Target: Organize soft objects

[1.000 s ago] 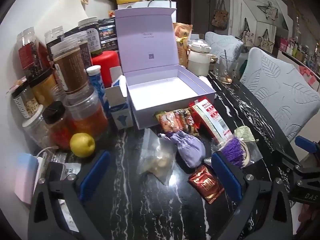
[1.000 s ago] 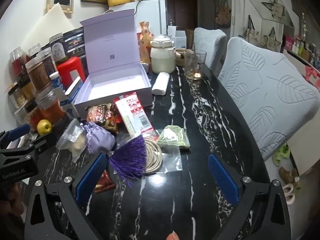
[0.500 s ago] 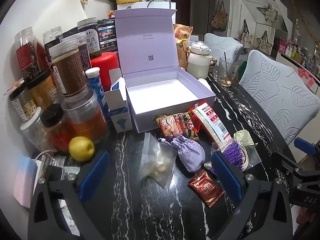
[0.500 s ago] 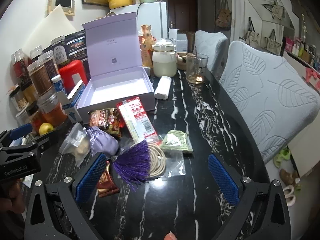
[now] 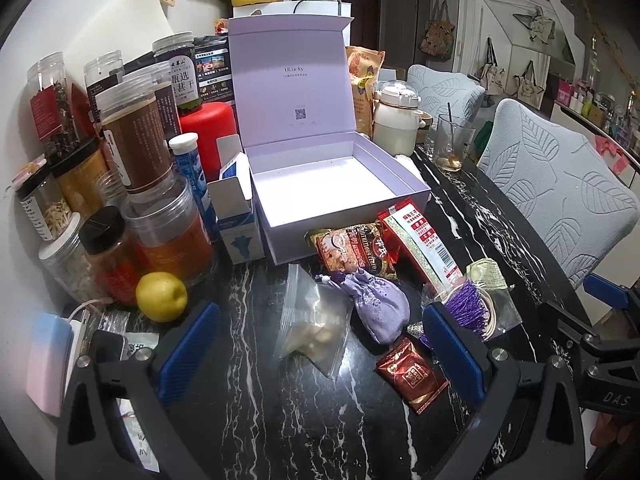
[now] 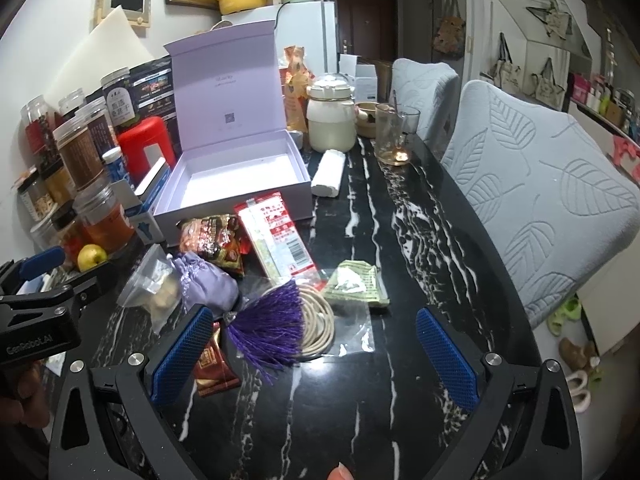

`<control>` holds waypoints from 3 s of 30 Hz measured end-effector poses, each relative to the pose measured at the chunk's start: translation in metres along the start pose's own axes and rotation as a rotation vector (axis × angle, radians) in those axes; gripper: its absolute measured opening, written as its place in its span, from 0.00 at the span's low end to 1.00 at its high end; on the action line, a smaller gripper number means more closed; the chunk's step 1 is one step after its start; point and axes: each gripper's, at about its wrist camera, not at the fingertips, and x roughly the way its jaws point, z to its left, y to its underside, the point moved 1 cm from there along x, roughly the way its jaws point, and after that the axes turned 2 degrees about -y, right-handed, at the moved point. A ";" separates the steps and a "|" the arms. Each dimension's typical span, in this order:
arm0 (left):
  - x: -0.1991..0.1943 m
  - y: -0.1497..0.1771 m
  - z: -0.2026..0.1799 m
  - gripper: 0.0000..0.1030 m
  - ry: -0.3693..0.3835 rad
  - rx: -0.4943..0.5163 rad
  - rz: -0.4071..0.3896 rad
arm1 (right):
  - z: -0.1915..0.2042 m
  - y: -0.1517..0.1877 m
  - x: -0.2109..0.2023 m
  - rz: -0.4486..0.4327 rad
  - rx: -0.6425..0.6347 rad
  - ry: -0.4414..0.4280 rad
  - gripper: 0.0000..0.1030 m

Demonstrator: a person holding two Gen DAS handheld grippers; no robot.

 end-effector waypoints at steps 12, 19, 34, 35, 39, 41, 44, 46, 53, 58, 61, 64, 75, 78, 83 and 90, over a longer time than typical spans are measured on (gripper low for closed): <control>0.003 0.001 -0.001 1.00 0.002 -0.002 0.016 | 0.001 -0.001 0.004 0.007 0.001 -0.006 1.00; 0.010 0.001 -0.001 1.00 0.000 0.001 0.036 | 0.000 -0.001 0.010 0.021 0.008 -0.014 1.00; 0.015 0.000 0.000 1.00 -0.002 0.000 0.043 | -0.002 -0.003 0.017 0.027 0.006 -0.030 1.00; 0.016 0.000 0.001 1.00 0.000 -0.002 0.044 | -0.002 -0.003 0.018 0.029 0.006 -0.033 1.00; 0.018 0.000 0.002 1.00 -0.001 -0.004 0.050 | 0.001 -0.004 0.020 0.030 -0.009 -0.035 1.00; 0.018 0.000 0.002 1.00 0.001 -0.003 0.049 | 0.003 -0.005 0.021 0.028 -0.016 -0.038 1.00; 0.018 0.000 0.001 1.00 0.005 0.002 0.049 | 0.004 -0.005 0.023 0.033 -0.016 -0.048 1.00; 0.018 -0.001 0.001 1.00 0.011 0.005 0.047 | 0.004 -0.005 0.024 0.038 -0.017 -0.053 1.00; 0.019 0.000 0.000 1.00 0.012 0.006 0.053 | 0.004 -0.006 0.025 0.041 -0.018 -0.051 1.00; 0.020 0.002 0.004 1.00 0.007 -0.006 0.058 | 0.004 -0.004 0.029 0.051 -0.015 -0.055 1.00; 0.023 0.005 0.009 1.00 0.008 -0.017 0.067 | 0.004 0.000 0.031 0.058 -0.011 -0.060 1.00; 0.026 0.009 0.013 1.00 0.012 -0.026 0.082 | 0.004 0.004 0.033 0.067 -0.007 -0.071 1.00; 0.051 0.023 0.021 1.00 0.041 -0.054 0.151 | 0.007 0.020 0.052 0.120 -0.006 -0.119 1.00; 0.063 0.025 0.023 1.00 0.057 -0.073 0.178 | 0.008 0.021 0.059 0.136 -0.014 -0.130 1.00; 0.078 0.024 0.022 1.00 0.032 -0.048 0.178 | 0.008 0.020 0.068 0.152 -0.029 -0.132 1.00; 0.106 0.022 0.021 0.98 0.063 -0.032 0.220 | 0.009 0.014 0.080 0.181 -0.040 -0.121 1.00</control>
